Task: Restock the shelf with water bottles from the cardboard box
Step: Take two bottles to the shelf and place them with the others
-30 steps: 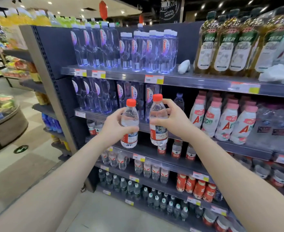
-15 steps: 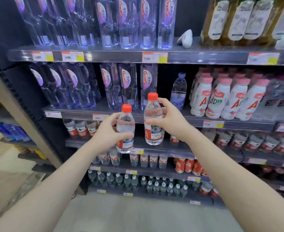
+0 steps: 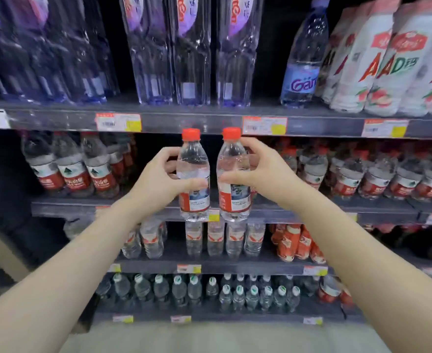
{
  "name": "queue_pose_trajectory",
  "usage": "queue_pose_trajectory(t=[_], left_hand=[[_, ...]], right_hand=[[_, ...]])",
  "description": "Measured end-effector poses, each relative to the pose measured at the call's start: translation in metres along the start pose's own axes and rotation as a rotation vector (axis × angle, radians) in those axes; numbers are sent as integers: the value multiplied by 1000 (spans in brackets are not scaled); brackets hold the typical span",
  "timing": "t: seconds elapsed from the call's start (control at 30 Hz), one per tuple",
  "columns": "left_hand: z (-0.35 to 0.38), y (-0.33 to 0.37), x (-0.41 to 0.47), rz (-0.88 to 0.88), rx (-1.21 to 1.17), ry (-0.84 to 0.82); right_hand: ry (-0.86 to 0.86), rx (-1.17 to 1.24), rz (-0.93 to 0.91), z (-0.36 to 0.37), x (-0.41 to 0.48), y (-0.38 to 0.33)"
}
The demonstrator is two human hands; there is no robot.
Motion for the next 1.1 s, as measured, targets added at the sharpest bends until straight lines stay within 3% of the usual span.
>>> queue_pose_trajectory(t=[0.17,0.33,0.47,0.9,1.1], left_hand=[[18,-82,14,122,-146,46],[21,-116,28,244,-193,48],[18,-127,40,261,-254,36],[1,-121,66,226,-245,32],[9,-123,48,268,-136,57]], right_hand=[[143,73,-12,37,23,83],[258,88,-88,58,57,105],[333,85,-129,62,82,100],[476,-33,69,67,146,147],[507,-76,72,71,144,153]])
Point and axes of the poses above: each hand's wrist, its own x-axis towards the middle knuckle, its own z-axis out of the palm, y = z × x, the point moved 10 cm from there along x, towards the middle knuckle, and after that the axes turned 2 degrees about -x, right-handed, at the moved point
